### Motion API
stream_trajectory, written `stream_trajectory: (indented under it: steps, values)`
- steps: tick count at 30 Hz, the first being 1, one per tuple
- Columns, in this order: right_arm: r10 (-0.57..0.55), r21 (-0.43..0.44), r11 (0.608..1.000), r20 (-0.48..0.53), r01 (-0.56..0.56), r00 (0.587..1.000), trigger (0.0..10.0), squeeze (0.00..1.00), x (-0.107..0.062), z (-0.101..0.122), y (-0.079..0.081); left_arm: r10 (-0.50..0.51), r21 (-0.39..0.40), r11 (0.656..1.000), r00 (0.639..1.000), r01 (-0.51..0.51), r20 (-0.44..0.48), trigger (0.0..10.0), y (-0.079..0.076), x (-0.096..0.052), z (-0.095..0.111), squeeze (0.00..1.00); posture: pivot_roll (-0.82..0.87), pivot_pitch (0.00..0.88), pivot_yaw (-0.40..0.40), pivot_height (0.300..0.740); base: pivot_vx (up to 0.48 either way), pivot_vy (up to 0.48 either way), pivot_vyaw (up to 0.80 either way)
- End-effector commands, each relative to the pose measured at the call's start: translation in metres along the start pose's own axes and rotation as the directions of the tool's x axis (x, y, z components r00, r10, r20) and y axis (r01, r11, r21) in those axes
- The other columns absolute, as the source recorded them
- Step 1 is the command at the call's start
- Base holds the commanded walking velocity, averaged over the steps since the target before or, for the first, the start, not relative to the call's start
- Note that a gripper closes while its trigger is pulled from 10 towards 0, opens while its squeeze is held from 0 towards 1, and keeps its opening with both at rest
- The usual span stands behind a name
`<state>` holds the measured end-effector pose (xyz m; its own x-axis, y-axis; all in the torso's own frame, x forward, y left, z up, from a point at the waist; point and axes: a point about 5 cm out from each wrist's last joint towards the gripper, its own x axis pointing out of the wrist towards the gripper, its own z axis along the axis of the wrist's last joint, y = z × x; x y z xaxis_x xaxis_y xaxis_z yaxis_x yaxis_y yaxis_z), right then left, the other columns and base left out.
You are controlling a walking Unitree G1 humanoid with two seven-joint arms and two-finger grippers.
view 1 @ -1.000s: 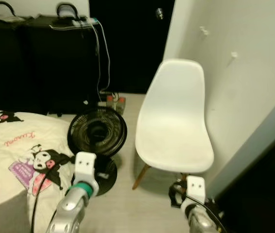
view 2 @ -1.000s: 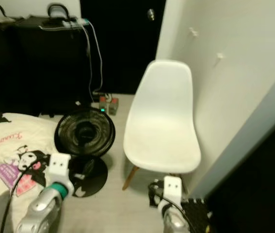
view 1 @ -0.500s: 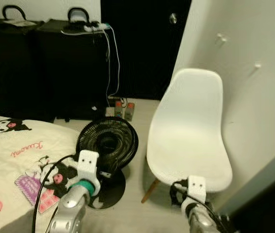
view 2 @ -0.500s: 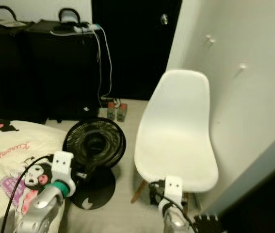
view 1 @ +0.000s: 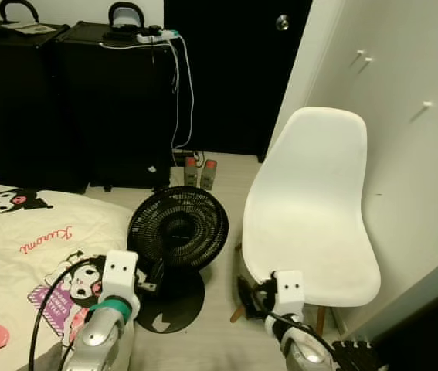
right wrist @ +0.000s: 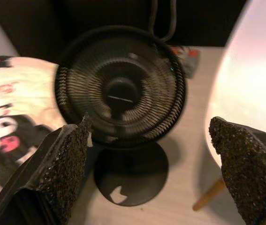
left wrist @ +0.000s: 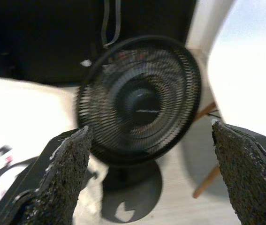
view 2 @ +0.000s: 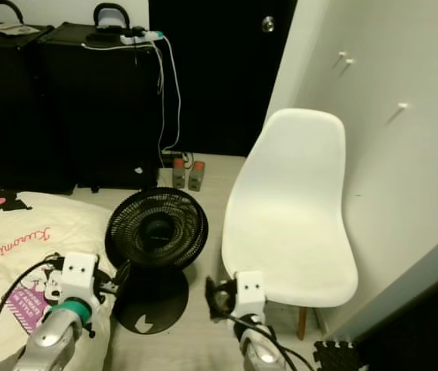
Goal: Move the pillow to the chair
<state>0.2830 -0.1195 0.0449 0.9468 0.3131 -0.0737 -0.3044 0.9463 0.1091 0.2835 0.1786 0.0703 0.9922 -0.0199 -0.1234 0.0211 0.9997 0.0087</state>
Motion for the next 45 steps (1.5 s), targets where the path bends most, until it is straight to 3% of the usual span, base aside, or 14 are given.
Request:
stream_trajectory:
  steps: [1,4,10,18,24,26,34,45]
  values:
    - [0.015,-0.001,1.0,0.013,-0.015,1.0,10.0,0.0,-0.003,0.003,-0.001,0.039,-0.016,0.999,0.999,-0.039,0.011,10.0,0.007,-0.004,0.0,0.0,-0.02,0.005,-0.017,0.739,0.0,0.0,0.0]
    - [0.021,-0.004,1.0,0.022,-0.021,1.0,10.0,0.0,-0.004,0.004,-0.001,0.057,-0.021,0.998,0.998,-0.057,0.015,10.0,0.01,-0.005,0.001,0.0,-0.02,0.005,-0.017,0.739,0.0,0.0,0.0]
    - [-0.075,0.068,0.995,0.05,0.071,0.996,10.0,0.0,-0.002,0.015,-0.013,0.137,-0.077,0.989,0.984,-0.129,0.113,10.0,0.017,-0.019,0.019,0.0,-0.01,0.017,-0.042,0.739,0.0,0.0,0.0]
    - [-0.056,0.06,0.997,0.05,0.053,0.997,10.0,0.0,-0.004,0.021,-0.012,0.106,-0.076,0.992,0.985,-0.097,0.136,10.0,0.013,-0.021,0.027,0.0,-0.02,0.028,-0.037,0.739,0.0,0.0,0.0]
    - [-0.113,0.049,0.993,0.017,0.112,0.993,10.0,0.0,-0.006,0.018,-0.017,0.07,-0.053,0.997,0.99,-0.064,0.124,10.0,0.008,-0.019,0.029,0.0,-0.03,0.031,-0.028,0.739,0.0,0.0,0.0]
    - [-0.151,0.048,0.987,0.004,0.15,0.989,10.0,0.0,-0.006,0.017,-0.02,0.044,-0.039,0.998,0.992,-0.039,0.118,10.0,0.003,-0.018,0.03,0.0,-0.03,0.03,-0.024,0.739,0.0,0.0,0.8]
    - [-0.13,0.067,0.989,-0.003,0.13,0.992,10.0,0.0,-0.008,0.017,-0.017,-0.009,-0.01,1.0,0.994,0.01,0.109,10.0,-0.003,-0.015,0.031,0.0,-0.03,0.034,-0.02,0.739,0.0,0.0,0.8]
    - [-0.138,0.064,0.988,-0.007,0.138,0.99,10.0,0.0,-0.007,0.018,-0.016,-0.023,0.005,1.0,0.993,0.023,0.115,10.0,0.001,-0.011,0.036,0.0,-0.03,0.035,-0.015,0.739,0.0,0.0,0.8]
